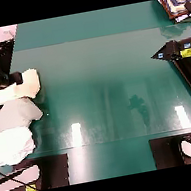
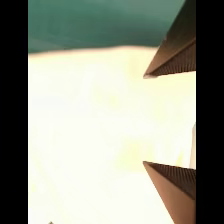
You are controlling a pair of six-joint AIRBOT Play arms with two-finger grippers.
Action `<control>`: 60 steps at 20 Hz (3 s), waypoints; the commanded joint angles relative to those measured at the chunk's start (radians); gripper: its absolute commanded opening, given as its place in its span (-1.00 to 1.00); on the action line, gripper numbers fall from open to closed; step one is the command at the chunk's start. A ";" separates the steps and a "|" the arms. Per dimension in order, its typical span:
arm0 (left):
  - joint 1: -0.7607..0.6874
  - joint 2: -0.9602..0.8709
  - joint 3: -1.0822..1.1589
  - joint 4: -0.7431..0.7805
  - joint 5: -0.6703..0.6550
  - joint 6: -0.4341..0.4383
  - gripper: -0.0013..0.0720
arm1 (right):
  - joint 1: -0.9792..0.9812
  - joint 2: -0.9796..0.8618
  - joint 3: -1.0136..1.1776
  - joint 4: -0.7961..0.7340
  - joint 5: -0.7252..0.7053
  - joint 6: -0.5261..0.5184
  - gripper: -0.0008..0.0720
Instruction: Fold the shirts.
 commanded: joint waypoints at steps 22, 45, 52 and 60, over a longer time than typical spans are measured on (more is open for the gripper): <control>-0.502 0.429 0.491 -0.108 -0.238 -0.052 -0.91 | 0.000 0.001 0.474 0.003 -0.195 -0.001 -0.94; -0.500 0.372 -0.281 -0.200 -0.359 -0.112 0.64 | 0.000 0.000 0.555 -0.003 -0.024 0.000 -0.94; -0.500 0.368 -0.607 -0.474 0.020 -0.113 0.64 | 0.001 -0.023 0.555 -0.001 -0.002 0.000 -0.94; -0.500 0.368 -0.652 -0.483 0.080 -0.114 -0.30 | 0.001 -0.029 0.554 -0.002 0.026 0.000 -0.94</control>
